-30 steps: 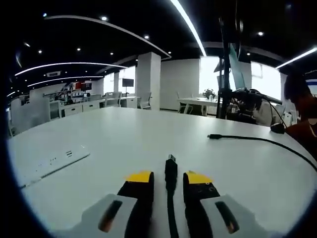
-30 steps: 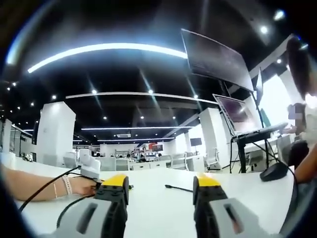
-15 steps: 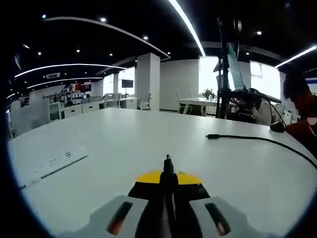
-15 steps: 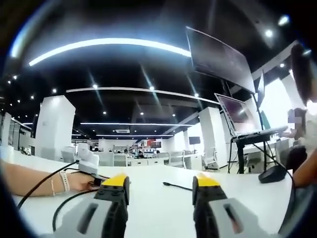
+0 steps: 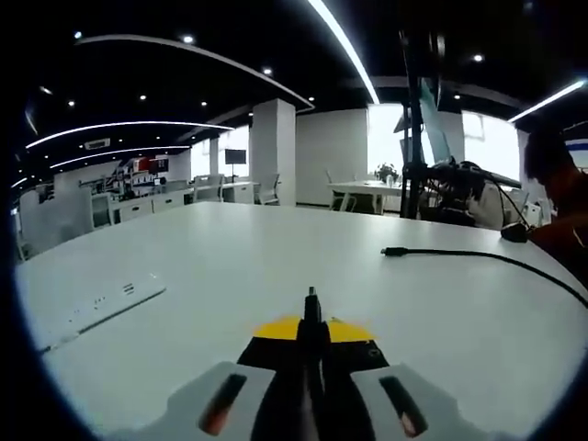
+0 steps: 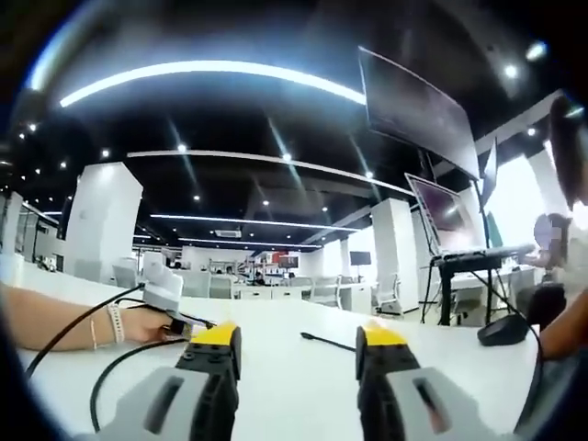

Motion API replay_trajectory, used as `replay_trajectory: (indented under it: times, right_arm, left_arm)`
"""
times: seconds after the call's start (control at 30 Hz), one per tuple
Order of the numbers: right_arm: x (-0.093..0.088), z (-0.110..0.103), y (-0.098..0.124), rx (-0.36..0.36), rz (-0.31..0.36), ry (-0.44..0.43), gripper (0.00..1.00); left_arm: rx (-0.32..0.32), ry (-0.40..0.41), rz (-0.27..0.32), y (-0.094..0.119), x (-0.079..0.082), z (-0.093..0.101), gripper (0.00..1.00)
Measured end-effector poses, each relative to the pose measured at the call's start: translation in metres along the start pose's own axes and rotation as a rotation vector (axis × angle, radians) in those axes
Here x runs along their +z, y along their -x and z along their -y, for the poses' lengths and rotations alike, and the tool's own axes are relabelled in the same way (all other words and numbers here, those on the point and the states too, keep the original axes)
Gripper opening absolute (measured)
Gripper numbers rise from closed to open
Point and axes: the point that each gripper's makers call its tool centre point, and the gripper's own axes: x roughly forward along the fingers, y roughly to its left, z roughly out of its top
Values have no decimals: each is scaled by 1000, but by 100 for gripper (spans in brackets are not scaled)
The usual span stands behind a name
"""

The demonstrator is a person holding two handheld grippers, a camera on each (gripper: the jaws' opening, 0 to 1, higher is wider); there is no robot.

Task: Find the charging cable on the desk, coil it up and secure with Velcro.

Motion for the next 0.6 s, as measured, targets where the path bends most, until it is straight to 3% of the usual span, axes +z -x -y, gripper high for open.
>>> replay_trajectory:
  times: [0.6]
  right_arm:
    - [9,4,-7,12,8,2,50]
  left_arm:
    - [-8,-4,3,-1,1,1,9]
